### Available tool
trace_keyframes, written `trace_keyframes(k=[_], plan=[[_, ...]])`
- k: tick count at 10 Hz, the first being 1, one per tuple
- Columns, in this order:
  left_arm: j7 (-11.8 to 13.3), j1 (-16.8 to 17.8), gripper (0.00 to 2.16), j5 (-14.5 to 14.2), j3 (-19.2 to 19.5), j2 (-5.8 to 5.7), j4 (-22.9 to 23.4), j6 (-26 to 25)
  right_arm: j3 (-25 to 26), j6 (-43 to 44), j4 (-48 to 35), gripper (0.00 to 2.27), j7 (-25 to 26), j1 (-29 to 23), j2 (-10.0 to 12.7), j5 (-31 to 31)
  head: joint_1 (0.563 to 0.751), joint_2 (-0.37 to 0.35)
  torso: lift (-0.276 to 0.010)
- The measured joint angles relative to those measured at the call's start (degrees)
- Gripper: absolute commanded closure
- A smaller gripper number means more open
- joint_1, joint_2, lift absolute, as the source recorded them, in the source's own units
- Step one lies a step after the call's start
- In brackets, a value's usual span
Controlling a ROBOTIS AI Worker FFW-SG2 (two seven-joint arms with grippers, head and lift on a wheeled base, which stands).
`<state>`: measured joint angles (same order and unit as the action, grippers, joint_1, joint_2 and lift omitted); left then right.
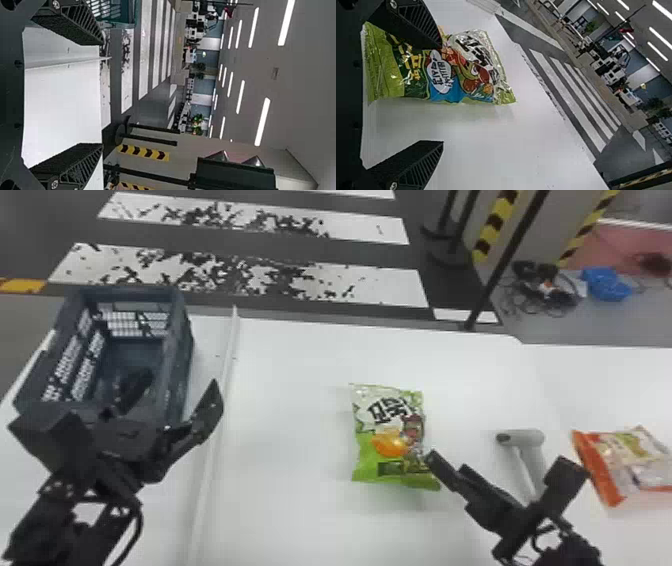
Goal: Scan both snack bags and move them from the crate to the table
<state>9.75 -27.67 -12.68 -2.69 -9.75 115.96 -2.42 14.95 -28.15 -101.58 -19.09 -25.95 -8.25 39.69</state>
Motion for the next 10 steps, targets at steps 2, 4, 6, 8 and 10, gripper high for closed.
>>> trace_keyframes(k=[2,4,6,8,10], plan=[[0.22,-0.01,0.09,0.01,-0.09,-0.02,-0.40,-0.01,1.42,-5.68,1.33,0.07,-2.44,1.34,0.12,1.01,0.695,-0.126,-0.088],[0.36,-0.01,0.09,0.02,-0.26,-0.03,-0.91,-0.01,2.73,-12.24,3.16,0.10,-5.81,3.02,0.12,2.14,0.695,-0.107,-0.088],[0.54,-0.01,0.09,0.03,-0.32,-0.02,-1.18,-0.01,3.61,-16.07,4.74,1.06,-7.95,4.49,0.09,4.08,0.695,-0.095,-0.088],[0.56,-0.06,0.09,0.03,-0.36,-0.05,-1.39,-0.01,3.68,-16.44,5.81,2.26,-7.92,5.85,0.08,4.01,0.695,-0.094,-0.088],[0.54,-0.26,0.09,0.00,-0.32,-0.08,-1.44,-0.01,4.09,-16.50,5.96,2.26,-8.25,6.17,0.08,3.82,0.695,-0.097,-0.088]])
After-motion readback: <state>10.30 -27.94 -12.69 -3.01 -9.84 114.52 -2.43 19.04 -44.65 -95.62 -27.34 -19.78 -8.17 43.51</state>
